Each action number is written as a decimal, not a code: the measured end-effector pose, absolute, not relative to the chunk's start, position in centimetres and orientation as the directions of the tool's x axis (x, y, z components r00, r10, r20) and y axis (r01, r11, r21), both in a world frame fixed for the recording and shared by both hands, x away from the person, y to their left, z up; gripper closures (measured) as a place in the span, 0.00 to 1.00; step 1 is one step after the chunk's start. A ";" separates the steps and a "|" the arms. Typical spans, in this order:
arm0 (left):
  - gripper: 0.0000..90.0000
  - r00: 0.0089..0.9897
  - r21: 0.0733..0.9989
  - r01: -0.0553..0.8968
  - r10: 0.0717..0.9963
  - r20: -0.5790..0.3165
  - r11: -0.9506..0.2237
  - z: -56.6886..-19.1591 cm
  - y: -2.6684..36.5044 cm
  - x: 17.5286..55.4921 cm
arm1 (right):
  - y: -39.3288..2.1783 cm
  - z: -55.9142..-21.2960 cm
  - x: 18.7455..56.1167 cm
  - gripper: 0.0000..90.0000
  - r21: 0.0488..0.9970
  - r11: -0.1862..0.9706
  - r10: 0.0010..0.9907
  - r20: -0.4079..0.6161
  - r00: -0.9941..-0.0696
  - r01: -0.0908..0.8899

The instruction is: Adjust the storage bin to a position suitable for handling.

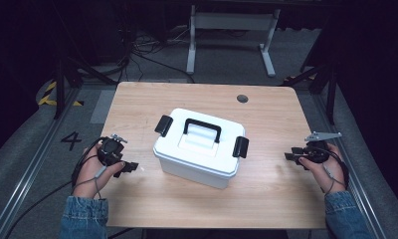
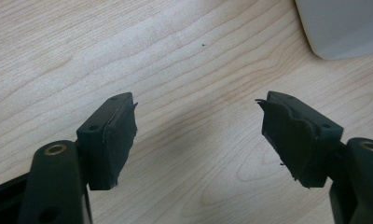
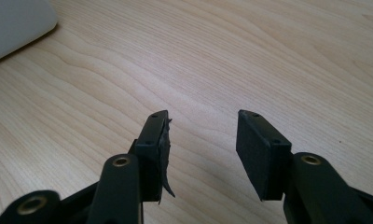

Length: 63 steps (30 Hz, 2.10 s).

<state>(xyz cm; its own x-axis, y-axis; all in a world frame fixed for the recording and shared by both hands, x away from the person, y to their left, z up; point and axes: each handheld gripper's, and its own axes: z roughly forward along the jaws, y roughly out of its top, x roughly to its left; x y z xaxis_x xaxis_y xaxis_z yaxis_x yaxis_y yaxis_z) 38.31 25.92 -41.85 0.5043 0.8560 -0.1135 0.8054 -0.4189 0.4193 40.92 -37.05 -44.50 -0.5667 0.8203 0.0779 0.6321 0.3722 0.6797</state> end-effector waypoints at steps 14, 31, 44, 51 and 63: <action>0.30 0.520 0.426 0.792 0.849 -0.095 -0.438 -41.5 25.7 38.5 | -36.5 -43.7 40.7 0.64 0.687 0.379 0.807 0.084 -0.585 0.620; 0.30 0.547 0.418 0.781 0.831 -0.101 -0.464 -41.4 25.2 38.7 | -36.4 -42.8 40.2 0.67 0.688 0.383 0.799 0.088 -0.595 0.616; 0.30 0.540 0.423 0.785 0.834 -0.109 -0.453 -41.3 25.3 38.5 | -35.4 -40.9 40.0 0.67 0.714 0.386 0.771 0.098 -0.629 0.585; 0.30 0.548 0.422 0.782 0.829 -0.110 -0.460 -41.2 25.4 38.5 | -34.2 -38.8 40.0 0.67 0.724 0.418 0.741 0.077 -0.667 0.548; 0.30 0.551 0.417 0.782 0.827 -0.114 -0.464 -41.2 25.3 38.6 | -31.6 -34.1 40.5 0.68 0.737 0.462 0.683 0.059 -0.728 0.493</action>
<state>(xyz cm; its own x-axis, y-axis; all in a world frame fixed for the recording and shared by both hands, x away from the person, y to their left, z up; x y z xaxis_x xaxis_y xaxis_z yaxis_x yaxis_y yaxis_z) 38.60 25.29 -41.23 0.5511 0.8266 -0.1136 0.7817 -0.4638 0.4170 40.51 -31.56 -34.10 -0.7281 0.6829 0.0593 0.4933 0.4619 0.7371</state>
